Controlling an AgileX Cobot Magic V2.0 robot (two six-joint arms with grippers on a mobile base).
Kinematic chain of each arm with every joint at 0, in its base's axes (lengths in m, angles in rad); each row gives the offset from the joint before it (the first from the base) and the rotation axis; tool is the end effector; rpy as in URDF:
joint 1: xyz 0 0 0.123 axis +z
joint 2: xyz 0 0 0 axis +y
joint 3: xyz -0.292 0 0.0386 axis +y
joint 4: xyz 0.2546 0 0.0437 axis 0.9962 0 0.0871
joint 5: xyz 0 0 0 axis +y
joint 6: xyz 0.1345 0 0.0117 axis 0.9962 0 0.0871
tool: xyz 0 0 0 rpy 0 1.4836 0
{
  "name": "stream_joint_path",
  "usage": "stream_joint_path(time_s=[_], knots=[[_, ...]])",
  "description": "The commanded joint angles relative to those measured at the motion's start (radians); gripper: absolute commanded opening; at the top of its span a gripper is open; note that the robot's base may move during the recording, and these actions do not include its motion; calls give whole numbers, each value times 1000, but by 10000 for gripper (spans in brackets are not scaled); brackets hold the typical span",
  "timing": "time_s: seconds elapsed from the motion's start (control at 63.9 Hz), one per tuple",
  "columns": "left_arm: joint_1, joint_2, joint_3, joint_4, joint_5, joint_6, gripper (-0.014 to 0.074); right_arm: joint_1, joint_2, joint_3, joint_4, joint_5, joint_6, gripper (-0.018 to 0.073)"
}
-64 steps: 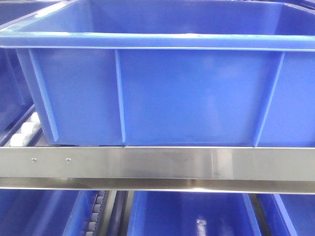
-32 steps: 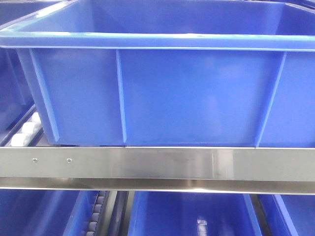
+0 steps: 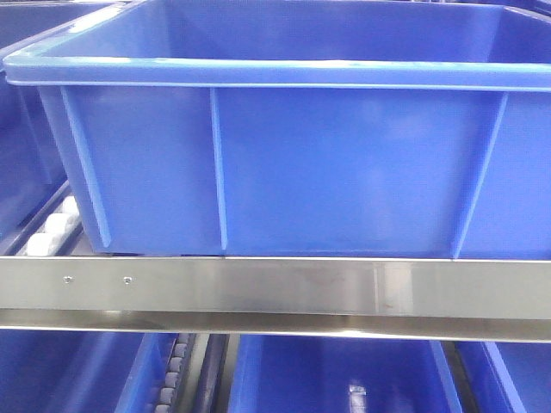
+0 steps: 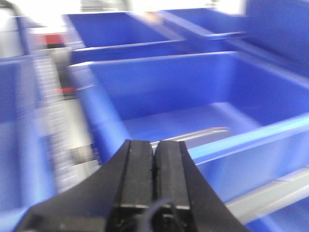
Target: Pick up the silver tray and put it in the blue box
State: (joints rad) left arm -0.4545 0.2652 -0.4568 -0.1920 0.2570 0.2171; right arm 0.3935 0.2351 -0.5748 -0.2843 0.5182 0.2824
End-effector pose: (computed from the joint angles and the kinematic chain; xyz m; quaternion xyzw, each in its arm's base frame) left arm 0.0912 -0.0519 0.3317 0.1846 0.6729 -0.1670 0.6966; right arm 0.0846 0.0148 0.3447 -0.0841 0.7276 0.0941 0.6742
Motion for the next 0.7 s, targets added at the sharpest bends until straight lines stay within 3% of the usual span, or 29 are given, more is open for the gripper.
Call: stream_joint_path(time_s=[0.0,0.141,0.282,0.391,0.47,0.517,0.689], knots=[[90,-63,46,-15,-85,-22,-94,-1,10,-27,-26,-81,-10,55],[233,-219,188,-15,-86,-47,-94,-1,10,-27,-26,-81,-10,55],[334,-293,321,-15,-109,-49,-94,-1,10,-27,-26,-81,-10,55],[357,-293,413,-15,-177,-49,-94,-1,10,-27,-26,-74,-10,55],[357,-295,490,-7,-298,-49,-94,-1,10,-27,-26,-74,-10,55],[357,-295,481,23,-257,-49,-94,-1,10,-27,-26,-74,-10,55],[357,-295,483,27,-325,-49,-94,-1,10,-27,-26,-73,-10,55]])
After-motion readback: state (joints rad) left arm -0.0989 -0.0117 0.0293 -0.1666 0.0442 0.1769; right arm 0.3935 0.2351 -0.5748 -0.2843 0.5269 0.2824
